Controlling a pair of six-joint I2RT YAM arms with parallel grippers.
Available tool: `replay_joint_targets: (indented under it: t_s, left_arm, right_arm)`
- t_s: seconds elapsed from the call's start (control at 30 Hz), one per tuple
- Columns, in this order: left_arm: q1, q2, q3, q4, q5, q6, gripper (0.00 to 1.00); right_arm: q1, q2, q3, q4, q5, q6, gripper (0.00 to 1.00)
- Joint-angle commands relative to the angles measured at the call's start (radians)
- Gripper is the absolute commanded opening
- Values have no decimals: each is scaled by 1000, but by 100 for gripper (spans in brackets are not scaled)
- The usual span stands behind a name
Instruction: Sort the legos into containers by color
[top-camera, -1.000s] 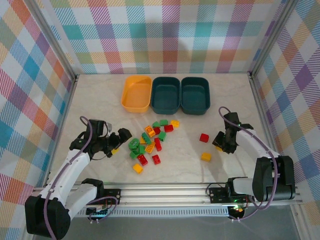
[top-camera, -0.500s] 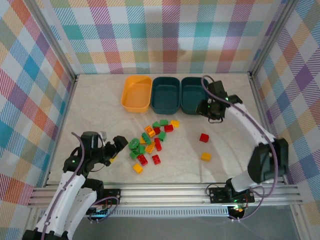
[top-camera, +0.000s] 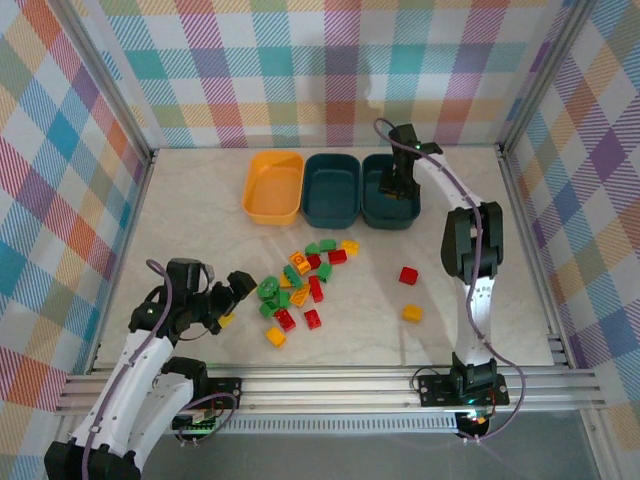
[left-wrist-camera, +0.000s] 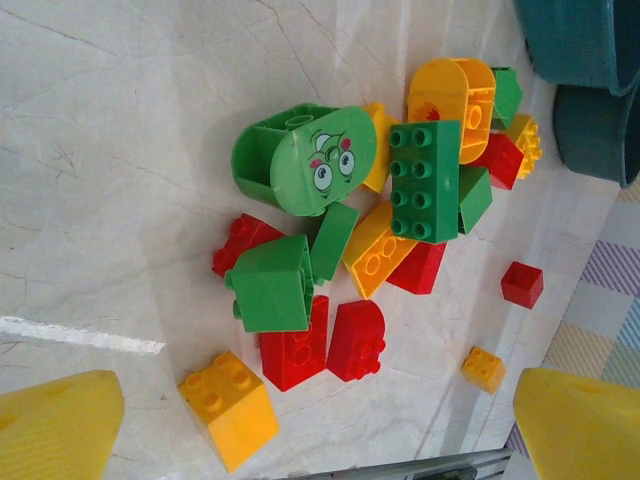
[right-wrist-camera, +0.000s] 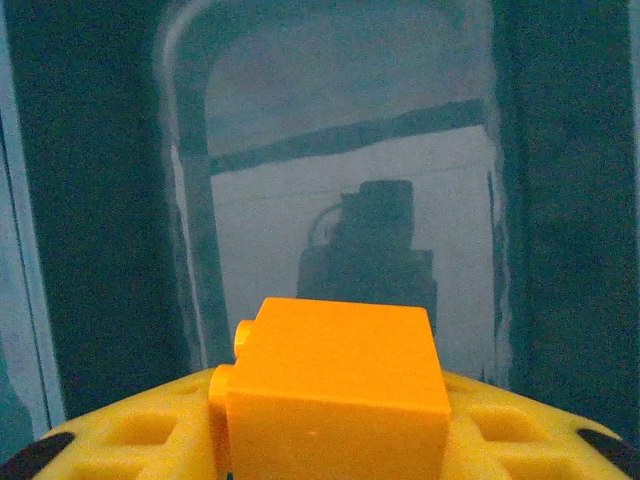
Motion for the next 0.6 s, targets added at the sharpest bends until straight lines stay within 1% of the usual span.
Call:
replay_joint_targets:
  t_s: [0.0,0.03,0.07,0.13,0.2,0.3,0.4,0.47,0.5,0.57]
  left_arm:
    - [-7,35,51,-10,-18,-8,100]
    - [-8,48,64,-10,-21,-8,100]
    - [-8,60,79,-12,-24,-8,100]
    - [-7,77,109,-29,-37,-2,100]
    - [-7,90,145,-65,-72,15,100]
    - [-7,96,188,-104,-104,38,100]
    - [-7,93,195,-115,-82,35,100]
    - [-7,78,186,-113,-75,19,100]
    - [-7,68,182,-108,-75,12,100]
    - [-7,58,176,-88,-83,0,100]
  right_arm:
    - [-3,77,147,-130,9,-52,59]
    - [-5,93,181,-144,21,-56,63]
    - [-4,96,201,-154,30,-58,65]
    - [-4,66,190,-132,33,-58,65]
    - [-3,5,140,-103,19,-33,65]
    - [16,-185,-95,42,8,44,65]
    - [55,-403,-394,196,67,144,68]
    - [76,-535,-599,287,76,225,71]
    - [86,-585,-689,315,80,261,72]
    - [105,-640,-812,331,89,295,73]
